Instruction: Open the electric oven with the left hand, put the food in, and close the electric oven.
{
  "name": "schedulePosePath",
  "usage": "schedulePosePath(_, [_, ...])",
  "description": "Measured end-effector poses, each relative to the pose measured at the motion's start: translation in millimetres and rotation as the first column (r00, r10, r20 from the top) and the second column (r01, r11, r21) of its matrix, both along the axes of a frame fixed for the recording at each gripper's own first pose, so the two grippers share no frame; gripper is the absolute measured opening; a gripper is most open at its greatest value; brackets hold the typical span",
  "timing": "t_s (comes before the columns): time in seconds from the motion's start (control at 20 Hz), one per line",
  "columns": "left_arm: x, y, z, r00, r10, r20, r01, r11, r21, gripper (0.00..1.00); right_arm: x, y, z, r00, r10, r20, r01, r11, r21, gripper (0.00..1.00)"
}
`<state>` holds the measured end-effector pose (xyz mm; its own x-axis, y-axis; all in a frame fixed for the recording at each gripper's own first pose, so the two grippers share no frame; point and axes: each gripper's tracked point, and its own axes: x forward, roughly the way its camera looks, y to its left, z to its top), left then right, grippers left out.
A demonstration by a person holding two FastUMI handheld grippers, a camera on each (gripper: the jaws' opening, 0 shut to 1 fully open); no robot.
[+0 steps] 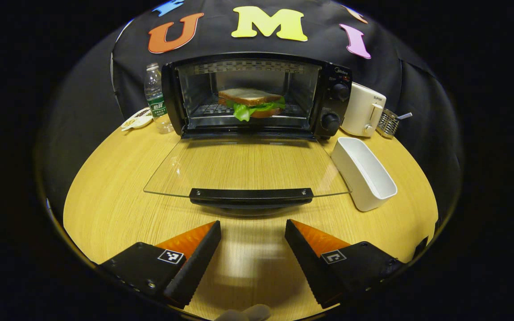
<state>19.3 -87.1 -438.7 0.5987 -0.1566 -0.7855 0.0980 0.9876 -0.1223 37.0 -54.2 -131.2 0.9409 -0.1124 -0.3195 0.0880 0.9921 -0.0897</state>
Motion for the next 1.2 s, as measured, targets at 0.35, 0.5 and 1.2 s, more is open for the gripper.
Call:
schedulePosePath(0.35, [12,-4,-10,1.0,-0.011,0.004,0.011,1.0,0.003,0.95,5,2,-6,1.0,-0.011,-0.025,0.011,1.0,0.001,0.99])
schedulePosePath(0.5, [13,-6,-8,1.0,-0.01,-0.006,0.01,1.0,-0.001,0.95,9,1,-4,1.0,-0.014,-0.022,0.015,1.0,0.003,0.99])
schedulePosePath(1.2, [54,-1,54,0.997,0.0,0.076,0.0,1.0,-0.001,0.95,26,4,-7,1.0,0.01,-0.016,-0.009,0.997,0.071,0.99])
